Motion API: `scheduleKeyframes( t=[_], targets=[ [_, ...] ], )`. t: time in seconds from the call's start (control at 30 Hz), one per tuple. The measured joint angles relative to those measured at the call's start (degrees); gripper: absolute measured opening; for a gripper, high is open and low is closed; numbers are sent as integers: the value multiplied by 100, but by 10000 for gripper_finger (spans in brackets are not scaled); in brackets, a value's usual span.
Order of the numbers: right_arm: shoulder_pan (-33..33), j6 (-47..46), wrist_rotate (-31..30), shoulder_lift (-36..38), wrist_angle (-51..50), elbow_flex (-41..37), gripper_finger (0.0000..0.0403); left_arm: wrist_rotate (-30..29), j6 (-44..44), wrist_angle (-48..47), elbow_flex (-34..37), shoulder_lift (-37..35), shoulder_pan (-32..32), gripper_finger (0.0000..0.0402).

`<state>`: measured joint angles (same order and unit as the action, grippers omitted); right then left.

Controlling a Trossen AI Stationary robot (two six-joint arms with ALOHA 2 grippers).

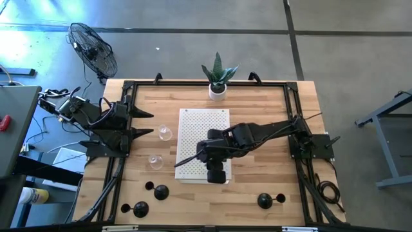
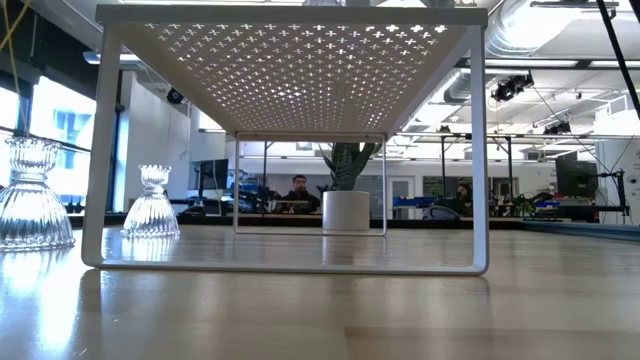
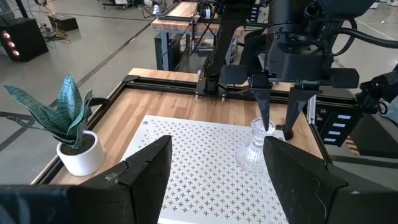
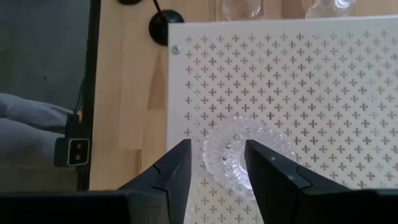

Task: Pick & Place candle stick holders
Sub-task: Put the top transparent glass candle holder on the shelf, then put the top black candle holder on the shelf

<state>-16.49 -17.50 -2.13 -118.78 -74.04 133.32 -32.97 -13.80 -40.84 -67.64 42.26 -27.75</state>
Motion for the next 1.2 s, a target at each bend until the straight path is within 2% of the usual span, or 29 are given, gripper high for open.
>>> scheduleKeyframes(
  t=[0.77,1.03,1.2],
  targets=[
    [11,662,275,0,881,0,142,0,-1,0,0,0,0,250],
    [-42,1432,203,0,1697,0,142,0,0,-1,0,0,0,250],
    [-202,2062,-201,5,1933,155,142,1,-2,1,0,0,-1,250]
  ],
)
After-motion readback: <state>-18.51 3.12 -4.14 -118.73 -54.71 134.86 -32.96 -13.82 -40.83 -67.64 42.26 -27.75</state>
